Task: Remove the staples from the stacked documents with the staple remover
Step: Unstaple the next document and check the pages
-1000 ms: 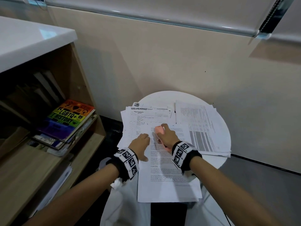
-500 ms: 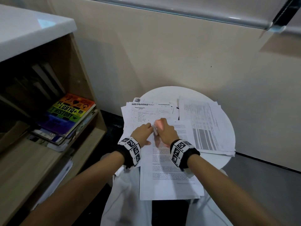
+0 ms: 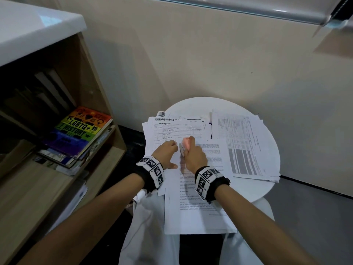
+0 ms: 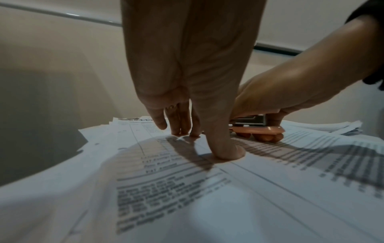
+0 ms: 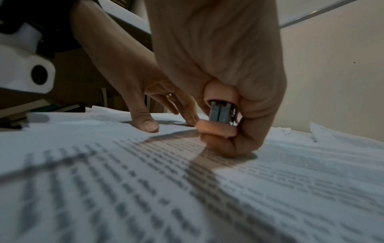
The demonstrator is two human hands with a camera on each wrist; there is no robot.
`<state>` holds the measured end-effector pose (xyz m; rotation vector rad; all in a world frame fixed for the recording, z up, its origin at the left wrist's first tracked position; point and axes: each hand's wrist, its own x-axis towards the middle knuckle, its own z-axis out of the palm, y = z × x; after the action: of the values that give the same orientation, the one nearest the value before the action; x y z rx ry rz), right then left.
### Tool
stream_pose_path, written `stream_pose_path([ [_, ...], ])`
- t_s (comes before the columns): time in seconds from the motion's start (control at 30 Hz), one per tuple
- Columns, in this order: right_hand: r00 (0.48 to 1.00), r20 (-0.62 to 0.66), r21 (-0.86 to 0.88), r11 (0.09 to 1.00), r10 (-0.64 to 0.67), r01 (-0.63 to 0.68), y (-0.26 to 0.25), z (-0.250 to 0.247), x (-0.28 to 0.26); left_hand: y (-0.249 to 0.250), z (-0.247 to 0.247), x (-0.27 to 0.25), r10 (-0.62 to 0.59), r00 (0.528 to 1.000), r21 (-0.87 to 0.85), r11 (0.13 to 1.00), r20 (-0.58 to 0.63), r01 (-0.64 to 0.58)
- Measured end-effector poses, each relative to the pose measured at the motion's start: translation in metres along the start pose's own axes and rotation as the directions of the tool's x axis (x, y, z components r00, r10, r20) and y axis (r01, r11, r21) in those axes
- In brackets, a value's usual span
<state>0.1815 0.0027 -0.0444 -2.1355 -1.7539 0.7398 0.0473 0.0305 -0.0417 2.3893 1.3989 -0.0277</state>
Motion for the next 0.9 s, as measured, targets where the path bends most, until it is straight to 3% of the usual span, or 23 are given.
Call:
stream_pose_path([
  [0.17, 0.999, -0.03, 0.035, 0.999, 0.027, -0.026, -0.011, -0.002, 0.003, 0.001, 0.0, 0.001, 0.009, 1.0, 0.013, 1.0, -0.01, -0.009],
  [0.43, 0.999, 0.0, -0.159, 0.986, -0.041, 0.04, -0.013, -0.005, 0.004, 0.002, 0.001, 0.001, 0.013, 1.0, 0.02, 1.0, -0.005, -0.013],
  [0.77, 0.997, 0.023, 0.105, 0.992, 0.073, -0.075, -0.015, -0.01, 0.016, 0.001, 0.0, 0.002, 0.011, 1.0, 0.03, 0.999, -0.004, -0.011],
  [0.9, 1.0, -0.02, -0.039, 0.999, -0.008, 0.007, -0.011, -0.008, 0.014, 0.0, 0.0, 0.003, 0.014, 1.0, 0.044, 0.999, 0.001, -0.014],
])
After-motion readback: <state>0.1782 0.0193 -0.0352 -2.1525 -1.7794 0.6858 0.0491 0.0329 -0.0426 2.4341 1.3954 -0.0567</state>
